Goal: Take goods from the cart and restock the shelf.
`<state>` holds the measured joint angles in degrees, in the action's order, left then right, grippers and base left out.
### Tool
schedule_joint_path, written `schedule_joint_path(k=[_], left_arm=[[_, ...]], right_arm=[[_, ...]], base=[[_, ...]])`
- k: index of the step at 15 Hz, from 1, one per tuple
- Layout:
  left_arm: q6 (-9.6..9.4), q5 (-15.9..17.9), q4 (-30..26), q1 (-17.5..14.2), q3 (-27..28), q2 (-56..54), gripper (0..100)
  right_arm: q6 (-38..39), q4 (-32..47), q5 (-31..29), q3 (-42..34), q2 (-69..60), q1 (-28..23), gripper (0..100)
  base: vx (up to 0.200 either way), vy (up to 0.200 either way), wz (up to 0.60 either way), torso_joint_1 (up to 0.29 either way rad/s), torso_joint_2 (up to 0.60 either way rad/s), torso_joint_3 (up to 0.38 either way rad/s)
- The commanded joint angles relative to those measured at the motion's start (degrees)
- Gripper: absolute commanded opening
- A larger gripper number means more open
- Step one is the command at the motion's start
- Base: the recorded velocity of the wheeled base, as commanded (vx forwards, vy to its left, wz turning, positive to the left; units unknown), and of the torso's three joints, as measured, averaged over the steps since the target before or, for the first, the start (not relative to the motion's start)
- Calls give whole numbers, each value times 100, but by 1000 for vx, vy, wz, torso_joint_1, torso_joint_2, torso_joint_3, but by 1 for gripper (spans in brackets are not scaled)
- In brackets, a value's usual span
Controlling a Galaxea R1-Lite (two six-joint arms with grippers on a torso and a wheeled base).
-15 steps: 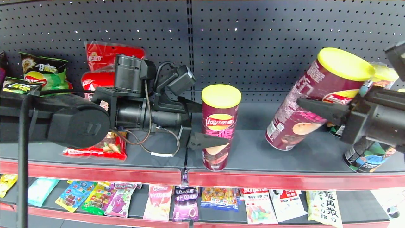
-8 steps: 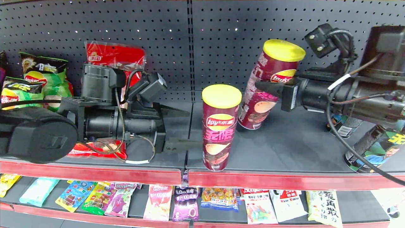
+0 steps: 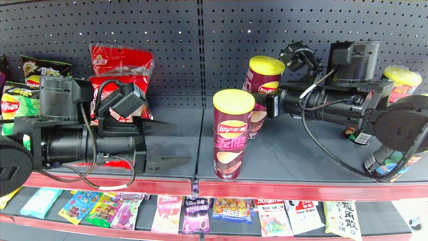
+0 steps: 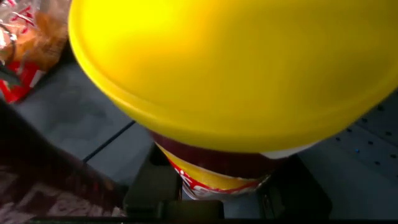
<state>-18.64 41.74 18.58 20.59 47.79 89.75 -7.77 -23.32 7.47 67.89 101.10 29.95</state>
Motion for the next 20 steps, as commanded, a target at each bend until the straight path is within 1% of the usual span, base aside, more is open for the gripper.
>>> schedule_joint_path(k=[1, 3, 6, 7, 10, 14, 20], left_arm=[[1, -34, -3, -11, -138, -194, 100], [1, -34, -3, -11, -235, -265, 100], [1, -34, -3, -90, -235, -282, 100], [1, -34, -3, -99, -244, -282, 100], [1, -34, -3, -99, -244, -282, 100], [9, -34, -3, -169, -252, -274, 100], [27, -26, -3, -169, -235, -230, 100]], right_arm=[[12, -6, -79, 242, 270, 19, 0], [29, -15, -106, 374, 393, 28, 0], [179, -50, -97, 488, 525, 99, 0], [293, -50, -106, 541, 569, 204, 0], [284, -67, -141, 629, 736, 239, 0], [276, -59, -176, 594, 771, 204, 0], [276, -41, -343, 585, 762, 195, 0]], base=[[0, 0, 0, 0, 0, 0], [0, 0, 0, 0, 0, 0], [0, 0, 0, 0, 0, 0], [0, 0, 0, 0, 0, 0], [0, 0, 0, 0, 0, 0], [0, 0, 0, 0, 0, 0], [0, 0, 0, 0, 0, 0]])
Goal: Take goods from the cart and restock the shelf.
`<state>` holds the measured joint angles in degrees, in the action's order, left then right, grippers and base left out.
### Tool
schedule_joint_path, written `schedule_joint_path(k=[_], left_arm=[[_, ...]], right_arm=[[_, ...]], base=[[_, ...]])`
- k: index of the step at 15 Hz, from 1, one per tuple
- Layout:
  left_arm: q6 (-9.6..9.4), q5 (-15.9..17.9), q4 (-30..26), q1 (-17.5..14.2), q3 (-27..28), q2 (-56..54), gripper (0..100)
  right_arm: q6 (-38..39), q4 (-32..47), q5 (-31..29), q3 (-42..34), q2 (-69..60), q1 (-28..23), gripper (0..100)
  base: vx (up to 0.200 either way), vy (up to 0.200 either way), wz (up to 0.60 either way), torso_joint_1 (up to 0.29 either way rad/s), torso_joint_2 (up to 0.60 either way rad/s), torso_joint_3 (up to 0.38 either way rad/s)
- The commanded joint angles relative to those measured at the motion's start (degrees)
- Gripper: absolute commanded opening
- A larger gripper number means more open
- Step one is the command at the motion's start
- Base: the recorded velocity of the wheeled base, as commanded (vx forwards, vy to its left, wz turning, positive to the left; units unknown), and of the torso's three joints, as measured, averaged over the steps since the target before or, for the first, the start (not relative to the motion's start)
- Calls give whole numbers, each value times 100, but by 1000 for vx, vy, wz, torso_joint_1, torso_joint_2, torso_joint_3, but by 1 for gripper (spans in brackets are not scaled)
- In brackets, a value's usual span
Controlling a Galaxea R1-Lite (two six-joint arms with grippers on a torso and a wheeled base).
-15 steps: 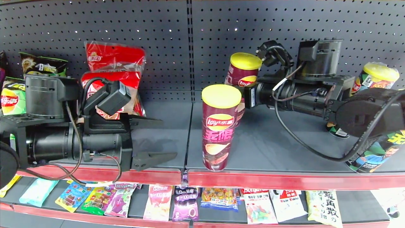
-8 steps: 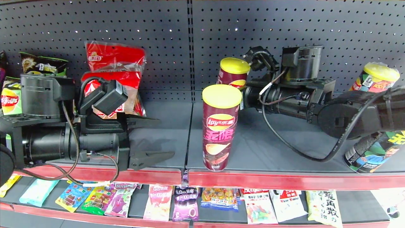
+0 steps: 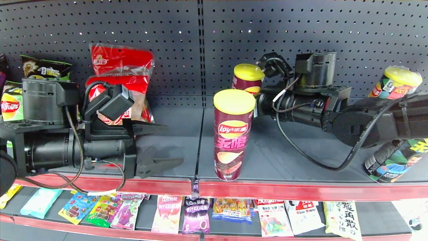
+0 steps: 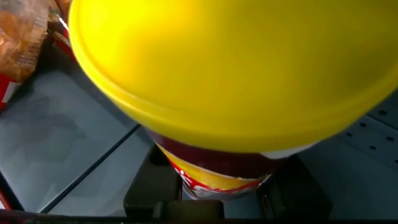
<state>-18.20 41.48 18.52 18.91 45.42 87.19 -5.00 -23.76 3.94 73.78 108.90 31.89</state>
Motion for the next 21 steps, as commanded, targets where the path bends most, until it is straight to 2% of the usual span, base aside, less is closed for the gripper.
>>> schedule_joint_path(k=[1, 2, 3, 7, 10, 12, 13, 14, 21], left_arm=[[45, 0, 12, -1, 19, 35, 100], [45, 0, 3, -1, 11, 35, 100], [45, 0, 3, -1, 2, 35, 100], [45, 0, 3, -1, 2, 53, 100], [45, -18, 3, -1, -16, 53, 100], [36, -185, 3, -1, -25, 62, 100], [36, -193, 3, -1, -25, 62, 100], [27, -264, 12, -1, -16, 132, 100], [18, -448, 12, 25, -69, 264, 100]], right_arm=[[-1, 3, -7, 14, -9, 1, 0], [-1, 3, -16, -4, -9, 1, 0], [-1, 3, -16, -30, -9, 10, 100], [52, -6, -16, -39, -79, 45, 100], [52, 3, -236, -276, -396, 72, 100], [52, -6, -367, -786, -853, 133, 100], [52, -6, -376, -804, -870, 133, 100], [52, -6, -473, -1428, -1415, 168, 100], [52, 12, -543, -3018, -3129, 186, 100]], base=[[0, 0, 0, 0, 0, 0], [0, 0, 0, 0, 0, 0], [0, 0, 0, 0, 0, 0], [0, 0, 0, 0, 0, 0], [0, 0, 0, 0, 0, 0], [0, 0, 0, 0, 0, 0], [0, 0, 0, 0, 0, 0], [0, 0, 0, 0, 0, 0], [0, 0, 0, 0, 0, 0]])
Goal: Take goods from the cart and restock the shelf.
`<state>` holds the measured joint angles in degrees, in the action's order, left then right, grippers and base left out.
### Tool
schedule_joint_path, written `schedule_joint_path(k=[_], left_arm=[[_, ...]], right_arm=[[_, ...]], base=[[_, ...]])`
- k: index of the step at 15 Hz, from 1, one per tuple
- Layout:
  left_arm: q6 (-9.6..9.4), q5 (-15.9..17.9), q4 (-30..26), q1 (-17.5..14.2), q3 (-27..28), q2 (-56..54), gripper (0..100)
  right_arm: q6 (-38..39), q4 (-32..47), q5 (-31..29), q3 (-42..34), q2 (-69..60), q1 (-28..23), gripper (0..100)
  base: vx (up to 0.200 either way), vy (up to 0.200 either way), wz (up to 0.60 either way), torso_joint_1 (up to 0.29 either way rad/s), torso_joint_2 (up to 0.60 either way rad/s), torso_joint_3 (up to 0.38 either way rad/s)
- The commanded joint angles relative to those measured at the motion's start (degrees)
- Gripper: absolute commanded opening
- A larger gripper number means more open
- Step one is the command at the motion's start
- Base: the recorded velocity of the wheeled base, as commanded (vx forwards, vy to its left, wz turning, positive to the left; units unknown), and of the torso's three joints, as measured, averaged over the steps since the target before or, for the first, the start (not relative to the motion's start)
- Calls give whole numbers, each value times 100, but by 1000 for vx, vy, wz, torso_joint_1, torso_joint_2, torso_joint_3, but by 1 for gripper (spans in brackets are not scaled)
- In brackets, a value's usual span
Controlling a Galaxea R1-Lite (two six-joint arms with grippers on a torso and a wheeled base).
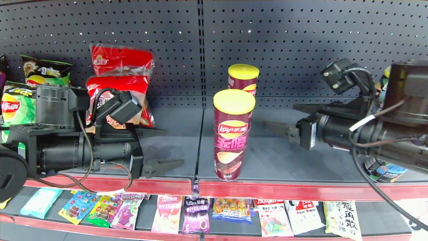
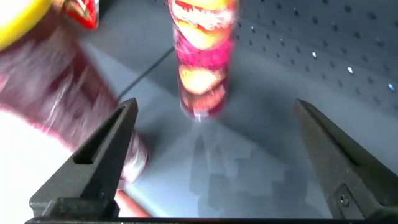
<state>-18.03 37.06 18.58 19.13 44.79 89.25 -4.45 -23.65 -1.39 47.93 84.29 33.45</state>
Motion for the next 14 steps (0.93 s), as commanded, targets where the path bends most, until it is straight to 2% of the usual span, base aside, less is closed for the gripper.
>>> schedule_joint_path(k=[1, 2, 5, 9, 11, 14], left_arm=[[1, -41, -3, 3, -5, 58, 100], [1, -67, -3, 21, -5, 58, 100], [10, -85, -3, 82, -58, 66, 100], [10, -102, -3, 82, -67, 102, 100], [10, -111, -3, 153, -58, 119, 100], [19, -120, -3, 188, -23, 181, 100]], right_arm=[[-3, 1, -10, -829, -1037, 56, 100], [14, 1, -2, -1111, -1318, 91, 100], [797, 10, 25, -2025, -2557, 425, 100], [577, 159, 7, -2886, -3656, 425, 100], [471, 853, -28, -2895, -4219, 381, 100], [454, 3595, -441, -2201, -5405, -14, 100]], base=[[0, 0, 0, 0, 0, 0], [0, 0, 0, 0, 0, 0], [0, 0, 0, 0, 0, 0], [0, 0, 0, 0, 0, 0], [0, 0, 0, 0, 0, 0], [0, 0, 0, 0, 0, 0]])
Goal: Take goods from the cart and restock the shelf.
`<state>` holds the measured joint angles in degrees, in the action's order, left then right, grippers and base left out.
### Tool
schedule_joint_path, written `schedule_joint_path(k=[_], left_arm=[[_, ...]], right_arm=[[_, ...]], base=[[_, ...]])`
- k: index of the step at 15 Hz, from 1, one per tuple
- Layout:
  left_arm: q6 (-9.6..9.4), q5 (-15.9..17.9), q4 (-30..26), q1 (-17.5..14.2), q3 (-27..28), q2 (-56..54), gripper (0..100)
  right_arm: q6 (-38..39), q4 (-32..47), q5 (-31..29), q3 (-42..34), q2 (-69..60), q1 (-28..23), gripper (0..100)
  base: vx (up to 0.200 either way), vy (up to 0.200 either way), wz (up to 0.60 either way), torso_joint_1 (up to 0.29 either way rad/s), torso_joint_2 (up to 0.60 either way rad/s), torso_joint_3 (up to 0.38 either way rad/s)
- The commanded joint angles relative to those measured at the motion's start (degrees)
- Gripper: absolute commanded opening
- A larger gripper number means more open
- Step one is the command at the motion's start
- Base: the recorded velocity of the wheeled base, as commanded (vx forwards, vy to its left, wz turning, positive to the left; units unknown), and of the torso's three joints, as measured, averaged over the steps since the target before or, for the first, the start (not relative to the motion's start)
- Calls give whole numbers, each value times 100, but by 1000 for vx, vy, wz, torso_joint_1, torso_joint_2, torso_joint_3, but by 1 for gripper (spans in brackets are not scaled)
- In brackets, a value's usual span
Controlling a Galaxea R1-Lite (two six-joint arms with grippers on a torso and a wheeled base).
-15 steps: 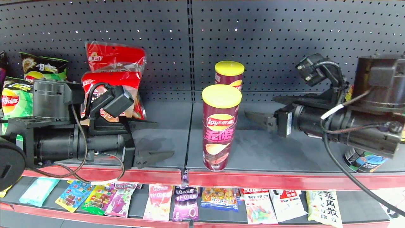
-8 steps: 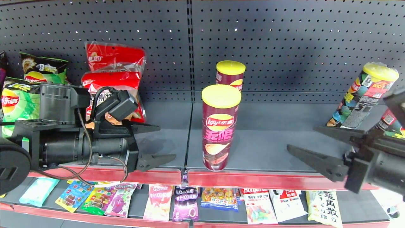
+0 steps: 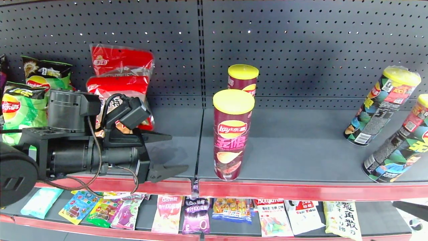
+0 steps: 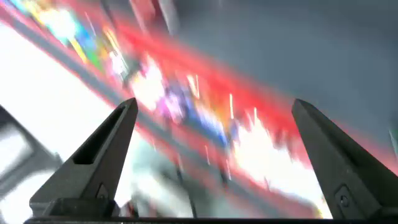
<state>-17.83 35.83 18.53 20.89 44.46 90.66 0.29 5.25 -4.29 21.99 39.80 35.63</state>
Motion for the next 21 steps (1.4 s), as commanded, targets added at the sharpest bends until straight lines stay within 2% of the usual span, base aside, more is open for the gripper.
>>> schedule_joint_path(k=[1, 2, 4, 7, 8, 10, 12, 14, 18, 21], left_arm=[[-1, 3, 10, 2, 19, 48, 100], [-1, 3, 10, 11, 19, 48, 100], [-1, 3, 10, 134, 72, 92, 100], [-1, 3, 10, 328, 353, 365, 100], [-9, -14, 10, 345, 406, 435, 100], [8, -410, 10, 442, 573, 690, 100], [-1, -454, 10, 442, 652, 857, 100], [-1, -638, 10, 451, 977, 1173, 100], [-1, -691, 2, 424, 1364, 1463, 100], [-1, -718, -7, 442, 1364, 1507, 100]], right_arm=[[-20, 1171, -204, 481, -1317, -276, 100], [-20, 1276, -300, 481, -1440, -364, 100], [-20, 1311, -476, 455, -1598, -988, 100], [-12, 1320, -476, 385, -1739, -1252, 100], [-12, 1320, -476, 332, -1792, -1269, 100], [-12, 1320, -485, 279, -1906, -1322, 100], [-12, 1320, -494, 288, -1924, -1331, 100], [-12, 1320, -511, 288, -1959, -1331, 100], [-20, 1320, -511, 306, -1950, -1331, 100], [-12, 1320, -511, 306, -1950, -1322, 100]], base=[[0, 0, 0, 0, 0, 0], [0, 0, 0, 0, 0, 0], [0, 0, 0, 0, 0, 0], [0, 0, 0, 0, 0, 0], [0, 0, 0, 0, 0, 0], [0, 0, 0, 0, 0, 0], [0, 0, 0, 0, 0, 0], [0, 0, 0, 0, 0, 0], [0, 0, 0, 0, 0, 0], [0, 0, 0, 0, 0, 0]])
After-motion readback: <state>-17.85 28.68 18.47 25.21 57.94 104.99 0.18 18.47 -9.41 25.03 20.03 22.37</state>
